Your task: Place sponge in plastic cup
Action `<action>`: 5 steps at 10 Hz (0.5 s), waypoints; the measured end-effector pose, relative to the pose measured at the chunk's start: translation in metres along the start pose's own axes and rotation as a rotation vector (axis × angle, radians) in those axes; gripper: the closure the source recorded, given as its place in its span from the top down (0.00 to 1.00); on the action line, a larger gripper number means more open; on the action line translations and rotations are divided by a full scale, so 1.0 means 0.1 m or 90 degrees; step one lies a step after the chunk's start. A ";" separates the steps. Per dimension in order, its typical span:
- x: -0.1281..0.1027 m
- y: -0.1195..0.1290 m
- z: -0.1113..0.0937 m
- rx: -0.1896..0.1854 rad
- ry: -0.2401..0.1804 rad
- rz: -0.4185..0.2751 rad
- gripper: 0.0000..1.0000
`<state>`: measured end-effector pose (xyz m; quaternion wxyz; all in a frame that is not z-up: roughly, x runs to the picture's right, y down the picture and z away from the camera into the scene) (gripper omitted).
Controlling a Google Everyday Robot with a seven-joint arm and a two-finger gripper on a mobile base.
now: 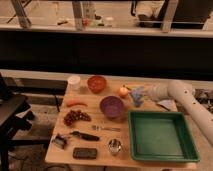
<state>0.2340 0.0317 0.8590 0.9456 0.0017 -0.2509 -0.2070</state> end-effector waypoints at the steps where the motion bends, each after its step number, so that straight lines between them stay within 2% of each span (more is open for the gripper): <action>1: 0.02 0.01 -0.01 -0.001 0.002 0.001 0.00; 5: 0.08 0.04 -0.03 -0.008 0.022 0.004 0.02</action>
